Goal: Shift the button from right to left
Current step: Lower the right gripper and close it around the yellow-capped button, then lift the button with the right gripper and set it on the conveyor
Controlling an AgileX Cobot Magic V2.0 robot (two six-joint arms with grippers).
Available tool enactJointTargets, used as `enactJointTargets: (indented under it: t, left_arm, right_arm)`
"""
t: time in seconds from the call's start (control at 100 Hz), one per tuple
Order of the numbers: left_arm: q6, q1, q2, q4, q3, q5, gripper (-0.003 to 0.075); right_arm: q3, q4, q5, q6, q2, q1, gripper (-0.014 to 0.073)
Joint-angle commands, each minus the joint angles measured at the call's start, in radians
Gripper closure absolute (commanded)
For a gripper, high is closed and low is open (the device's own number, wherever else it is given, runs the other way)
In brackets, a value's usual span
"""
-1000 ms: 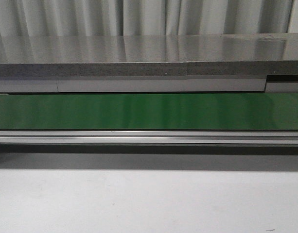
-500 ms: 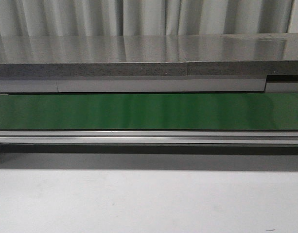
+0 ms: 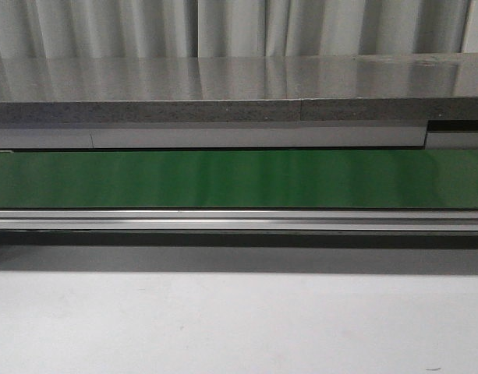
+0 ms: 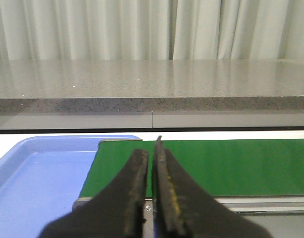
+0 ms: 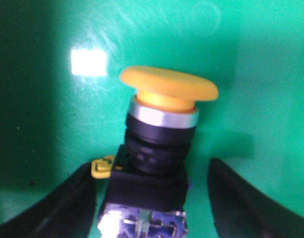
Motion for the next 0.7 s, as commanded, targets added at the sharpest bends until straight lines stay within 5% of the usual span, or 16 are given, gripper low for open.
enactJointTargets:
  t: [0.0, 0.18, 0.41, 0.69]
  left_arm:
    - [-0.012, 0.002, -0.036, -0.007, 0.041, -0.081, 0.0715]
    - [-0.012, 0.002, -0.036, -0.007, 0.041, -0.081, 0.0715]
    - [-0.012, 0.002, -0.036, -0.007, 0.041, -0.081, 0.0715]
    - [-0.012, 0.002, -0.036, -0.007, 0.041, -0.081, 0.0715]
  right_arm:
    - [-0.028, -0.002, -0.014, -0.012, -0.049, -0.007, 0.0253]
    - [-0.028, -0.002, -0.01, -0.012, -0.051, -0.007, 0.0393]
    - [-0.098, 0.016, 0.055, -0.01, -0.094, -0.007, 0.0391]
    - [-0.171, 0.191, 0.22, 0.001, -0.195, -0.006, 0.0391]
